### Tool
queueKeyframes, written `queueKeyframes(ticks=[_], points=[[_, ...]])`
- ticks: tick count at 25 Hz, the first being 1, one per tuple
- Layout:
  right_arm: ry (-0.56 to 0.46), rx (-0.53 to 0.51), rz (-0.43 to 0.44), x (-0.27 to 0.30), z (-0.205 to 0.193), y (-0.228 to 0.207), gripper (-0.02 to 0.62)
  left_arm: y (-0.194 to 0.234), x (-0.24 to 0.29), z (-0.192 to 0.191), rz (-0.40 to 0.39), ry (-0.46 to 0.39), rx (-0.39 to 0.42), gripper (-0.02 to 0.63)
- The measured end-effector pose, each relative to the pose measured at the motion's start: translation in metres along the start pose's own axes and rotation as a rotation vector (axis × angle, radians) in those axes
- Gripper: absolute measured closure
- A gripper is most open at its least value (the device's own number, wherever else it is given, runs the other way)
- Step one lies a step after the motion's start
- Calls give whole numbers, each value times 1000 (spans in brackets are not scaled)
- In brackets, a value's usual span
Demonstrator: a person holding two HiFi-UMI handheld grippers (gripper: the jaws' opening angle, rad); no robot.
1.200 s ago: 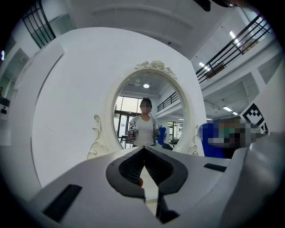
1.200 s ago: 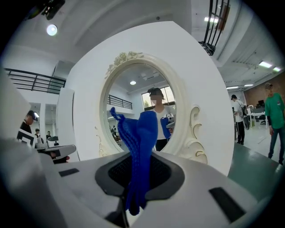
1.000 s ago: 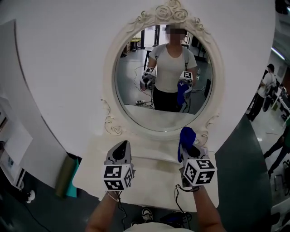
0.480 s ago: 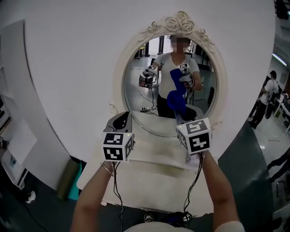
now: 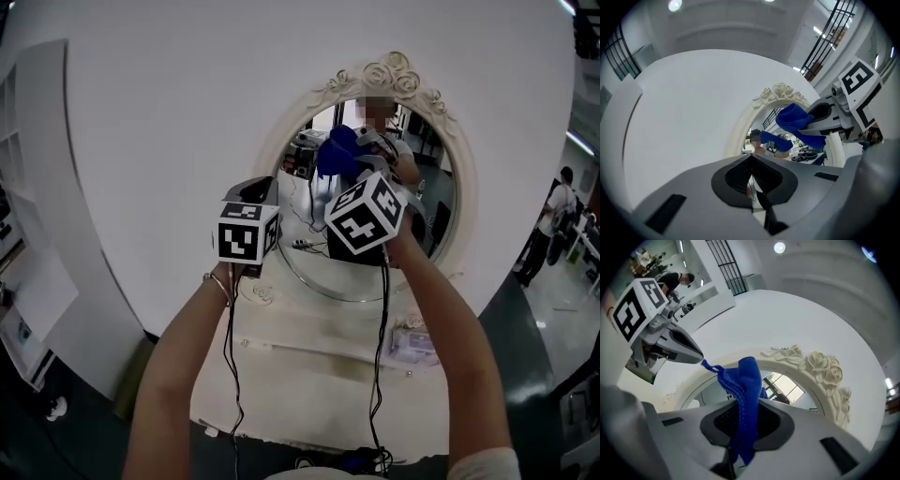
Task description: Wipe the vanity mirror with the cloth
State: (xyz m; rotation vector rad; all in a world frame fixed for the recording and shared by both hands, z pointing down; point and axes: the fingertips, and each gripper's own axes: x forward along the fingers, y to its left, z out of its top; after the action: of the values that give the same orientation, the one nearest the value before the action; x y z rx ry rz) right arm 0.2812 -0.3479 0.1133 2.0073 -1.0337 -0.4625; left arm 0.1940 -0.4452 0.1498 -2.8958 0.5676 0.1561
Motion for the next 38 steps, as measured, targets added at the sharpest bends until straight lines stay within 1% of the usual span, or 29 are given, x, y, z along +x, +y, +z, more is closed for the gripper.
queueKeyframes(ticks=[3, 5, 7, 10, 12, 17, 21, 25, 28, 33, 38], points=[[32, -98, -56, 18, 20, -13, 529, 9, 11, 17, 10, -16, 44, 601], [53, -133, -81, 28, 30, -19, 529, 15, 16, 25, 16, -25, 51, 600], [73, -140, -92, 37, 36, -21, 529, 20, 19, 30, 18, -32, 48, 600], [92, -144, -95, 49, 40, -18, 529, 27, 20, 31, 16, -40, 12, 601], [98, -154, -94, 54, 41, -15, 529, 32, 21, 27, 18, -37, -3, 600], [104, -168, -85, 64, 41, -6, 529, 43, 25, 10, 36, -4, 1, 600], [105, -195, -71, 69, 38, 8, 529, 48, 27, -10, 50, 27, -7, 601], [108, -208, -36, 74, 35, 32, 529, 54, 24, -36, 66, 60, -27, 601], [116, -231, -8, 79, 28, 55, 529, 56, 20, -61, 73, 92, -48, 601], [133, -266, 49, 86, 13, 98, 529, 59, 9, -108, 85, 148, -114, 600], [151, -281, 111, 92, -9, 143, 529, 53, 0, -153, 78, 208, -143, 601]])
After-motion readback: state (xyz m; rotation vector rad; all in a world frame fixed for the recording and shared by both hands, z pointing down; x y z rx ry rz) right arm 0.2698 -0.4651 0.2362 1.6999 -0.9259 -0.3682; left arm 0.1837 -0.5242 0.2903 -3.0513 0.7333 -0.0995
